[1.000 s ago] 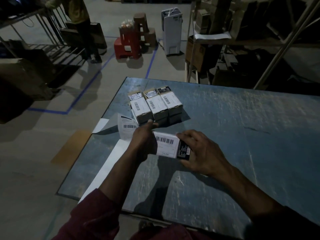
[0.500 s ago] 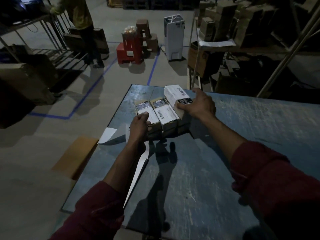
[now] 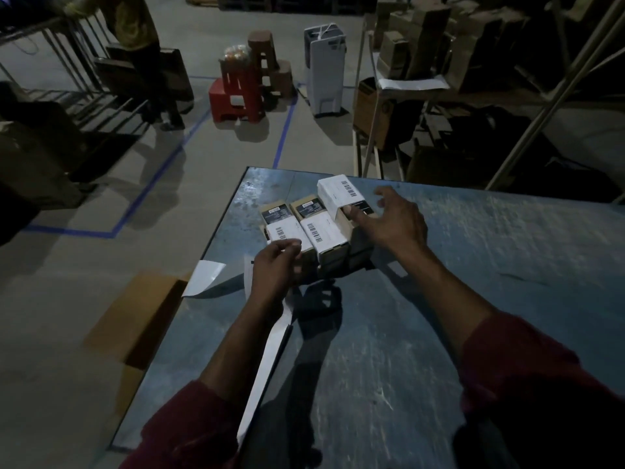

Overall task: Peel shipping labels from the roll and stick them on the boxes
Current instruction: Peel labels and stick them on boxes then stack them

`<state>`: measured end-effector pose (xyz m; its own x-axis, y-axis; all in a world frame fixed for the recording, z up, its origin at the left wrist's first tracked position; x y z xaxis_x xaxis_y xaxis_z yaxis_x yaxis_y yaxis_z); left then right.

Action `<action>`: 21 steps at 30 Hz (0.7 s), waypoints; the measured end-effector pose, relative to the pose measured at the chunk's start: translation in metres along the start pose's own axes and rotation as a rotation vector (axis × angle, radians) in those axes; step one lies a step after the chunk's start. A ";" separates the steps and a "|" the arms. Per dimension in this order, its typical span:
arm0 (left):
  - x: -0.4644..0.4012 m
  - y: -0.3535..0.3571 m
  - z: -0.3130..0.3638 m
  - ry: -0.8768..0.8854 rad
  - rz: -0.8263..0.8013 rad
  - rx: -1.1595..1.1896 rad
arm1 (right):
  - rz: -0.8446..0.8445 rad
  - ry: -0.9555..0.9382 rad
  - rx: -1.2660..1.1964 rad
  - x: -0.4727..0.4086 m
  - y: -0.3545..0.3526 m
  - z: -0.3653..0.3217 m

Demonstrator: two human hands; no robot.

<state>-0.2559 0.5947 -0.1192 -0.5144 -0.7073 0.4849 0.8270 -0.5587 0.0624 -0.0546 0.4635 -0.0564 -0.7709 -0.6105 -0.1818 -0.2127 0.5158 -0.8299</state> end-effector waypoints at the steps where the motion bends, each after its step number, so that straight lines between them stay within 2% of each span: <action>1: 0.003 0.002 -0.005 0.030 -0.018 -0.041 | 0.039 -0.004 -0.023 0.014 -0.004 0.006; 4: 0.008 0.016 -0.030 0.059 -0.077 -0.156 | 0.103 0.010 -0.095 0.067 -0.007 0.042; 10: 0.019 0.102 -0.093 0.107 -0.327 -0.456 | 0.214 0.237 -0.135 0.185 -0.033 0.156; 14: 0.051 0.200 -0.121 0.220 -0.595 -0.670 | 0.377 0.427 -0.040 0.254 -0.104 0.226; 17: 0.089 0.285 -0.135 0.371 -0.764 -0.811 | 0.470 0.564 -0.017 0.299 -0.172 0.264; 21: 0.147 0.390 -0.157 0.512 -0.920 -0.967 | 0.584 0.629 0.238 0.342 -0.257 0.306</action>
<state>-0.0443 0.2046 -0.1610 -0.9694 0.1029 0.2226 -0.2095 -0.8195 -0.5333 -0.0798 -0.0625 -0.0668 -0.9194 0.1899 -0.3445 0.3933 0.4602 -0.7960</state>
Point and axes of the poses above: each hand's wrist, its own x-axis away from the middle knuckle, its own y-axis out of the palm, z = x × y, the point moved 5 cm from there along -x, towards the middle knuckle, and after that the axes turned 11 degrees about -y, right-handed, at the moved point
